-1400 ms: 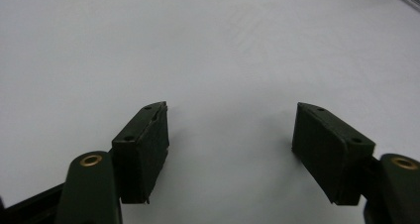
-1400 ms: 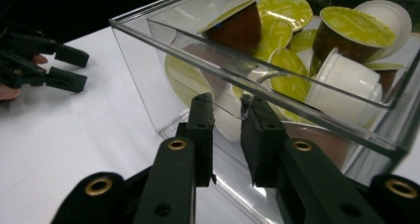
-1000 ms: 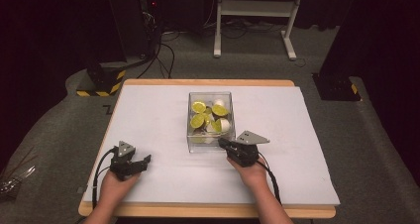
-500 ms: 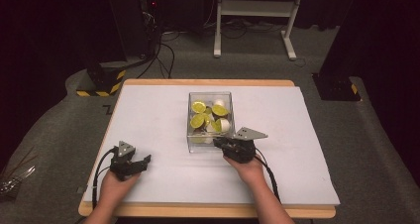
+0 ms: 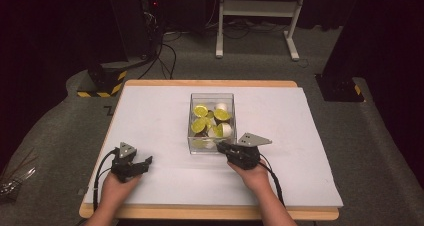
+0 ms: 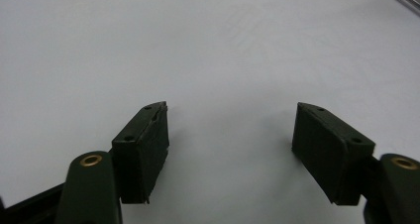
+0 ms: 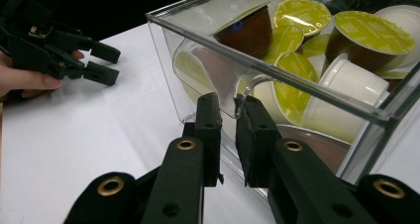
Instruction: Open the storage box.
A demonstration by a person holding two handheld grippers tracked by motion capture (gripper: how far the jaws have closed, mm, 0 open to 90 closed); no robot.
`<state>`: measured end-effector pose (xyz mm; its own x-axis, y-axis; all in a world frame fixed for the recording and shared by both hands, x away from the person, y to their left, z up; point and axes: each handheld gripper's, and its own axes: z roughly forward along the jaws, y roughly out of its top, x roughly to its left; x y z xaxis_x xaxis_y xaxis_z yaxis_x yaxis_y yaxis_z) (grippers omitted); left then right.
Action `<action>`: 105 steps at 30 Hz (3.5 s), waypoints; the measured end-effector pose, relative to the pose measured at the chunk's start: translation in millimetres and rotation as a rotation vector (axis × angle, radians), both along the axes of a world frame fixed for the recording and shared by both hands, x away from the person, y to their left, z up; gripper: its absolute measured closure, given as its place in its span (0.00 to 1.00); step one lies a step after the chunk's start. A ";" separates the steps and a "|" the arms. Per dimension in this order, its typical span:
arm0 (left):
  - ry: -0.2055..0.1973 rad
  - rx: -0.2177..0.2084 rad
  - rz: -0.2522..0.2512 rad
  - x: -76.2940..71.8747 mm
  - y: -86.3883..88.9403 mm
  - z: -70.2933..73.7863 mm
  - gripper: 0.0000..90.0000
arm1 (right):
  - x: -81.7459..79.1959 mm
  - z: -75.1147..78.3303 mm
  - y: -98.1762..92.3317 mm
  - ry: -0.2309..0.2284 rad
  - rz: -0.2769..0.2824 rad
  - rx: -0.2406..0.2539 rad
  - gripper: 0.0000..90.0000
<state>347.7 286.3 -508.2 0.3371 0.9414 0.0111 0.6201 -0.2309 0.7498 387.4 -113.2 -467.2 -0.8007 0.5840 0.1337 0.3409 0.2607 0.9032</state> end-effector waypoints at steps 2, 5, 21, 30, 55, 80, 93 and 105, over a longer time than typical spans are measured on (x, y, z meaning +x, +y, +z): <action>0.000 0.000 0.000 0.0 0.0 0.0 0.34 | -2.6 0.0 -0.8 0.000 0.004 -0.001 0.90; -0.001 0.000 0.000 0.1 0.0 0.0 0.34 | -5.5 -0.2 -1.9 -0.002 0.012 -0.001 0.90; -0.002 0.000 0.000 0.1 -0.1 -0.1 0.34 | -0.2 -4.3 7.0 0.013 0.033 0.008 0.83; -0.001 0.000 0.000 0.0 0.0 0.0 0.34 | -0.4 -3.5 4.7 0.017 0.043 0.006 0.85; -0.001 0.000 0.000 0.1 0.0 0.0 0.34 | -19.1 -2.3 1.0 0.013 0.059 -0.007 0.87; 0.000 -0.001 0.000 0.0 0.0 0.0 0.34 | -42.2 -2.9 -4.2 0.020 0.080 0.002 0.90; -0.003 -0.001 0.002 0.0 -0.2 -0.2 0.34 | -56.6 -3.9 -6.5 0.029 0.096 0.012 0.90; -0.003 -0.001 0.002 0.0 -0.1 -0.3 0.34 | -68.2 -5.3 -6.7 0.040 0.120 0.018 0.92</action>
<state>347.7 286.2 -508.5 0.3357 0.9419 0.0113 0.6178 -0.2291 0.7522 319.3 -119.9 -472.5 -0.8586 0.4813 0.1765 0.3439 0.2853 0.8946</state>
